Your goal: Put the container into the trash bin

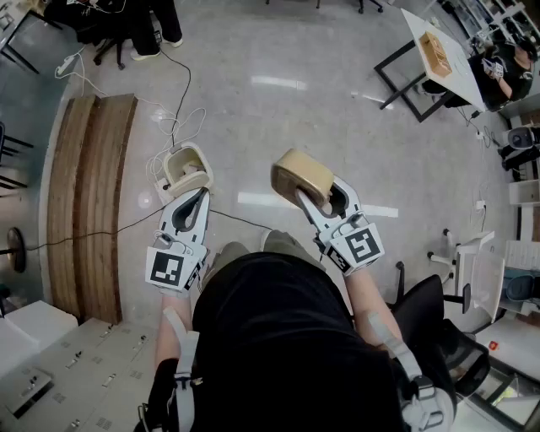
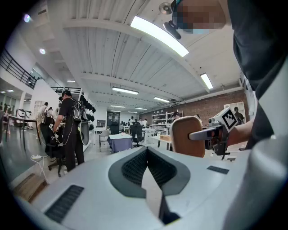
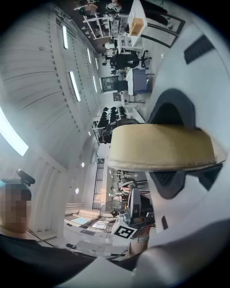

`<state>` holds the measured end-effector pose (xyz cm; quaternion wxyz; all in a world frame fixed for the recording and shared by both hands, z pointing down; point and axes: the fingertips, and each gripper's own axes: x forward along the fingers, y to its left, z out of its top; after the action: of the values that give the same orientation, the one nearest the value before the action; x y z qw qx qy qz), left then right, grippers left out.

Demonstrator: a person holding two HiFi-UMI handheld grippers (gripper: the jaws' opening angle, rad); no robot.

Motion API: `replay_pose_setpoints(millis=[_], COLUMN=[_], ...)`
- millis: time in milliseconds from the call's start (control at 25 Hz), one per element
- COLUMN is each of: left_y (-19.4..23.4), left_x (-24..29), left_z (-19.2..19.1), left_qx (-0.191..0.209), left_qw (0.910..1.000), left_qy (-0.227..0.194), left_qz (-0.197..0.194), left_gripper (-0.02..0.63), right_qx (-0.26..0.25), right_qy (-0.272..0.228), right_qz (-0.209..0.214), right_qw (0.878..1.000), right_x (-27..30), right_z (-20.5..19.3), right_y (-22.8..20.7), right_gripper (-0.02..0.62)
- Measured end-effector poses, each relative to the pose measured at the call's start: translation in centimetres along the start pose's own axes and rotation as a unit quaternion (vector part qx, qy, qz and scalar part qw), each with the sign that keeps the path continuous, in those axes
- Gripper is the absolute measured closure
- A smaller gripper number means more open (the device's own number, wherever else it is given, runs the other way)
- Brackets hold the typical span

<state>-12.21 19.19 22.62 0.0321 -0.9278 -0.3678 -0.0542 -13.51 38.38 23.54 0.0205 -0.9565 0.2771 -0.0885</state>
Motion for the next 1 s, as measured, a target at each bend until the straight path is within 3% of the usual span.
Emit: replay_pose_setpoints(millis=[640,1000], left_y=[-3.0,-0.5], left_x=[3.5,6.1], left_z=[-1.1,-3.1], left_qx=[-0.004,-0.021], left_qw=[0.9987,0.9979], left_qy=[0.028,0.04], left_qz=[0.042,0.047], left_gripper=[0.598,0.598], right_qx=[0.007,0.016], right_qy=[0.007,0.023], right_qz=[0.034,0.031], right_qw=[0.999,0.999], right_x=[-0.9,1.8], right_z=[-0.7,-1.8], right_y=[-4.2,-6.7], right_gripper=[0.374,0.374])
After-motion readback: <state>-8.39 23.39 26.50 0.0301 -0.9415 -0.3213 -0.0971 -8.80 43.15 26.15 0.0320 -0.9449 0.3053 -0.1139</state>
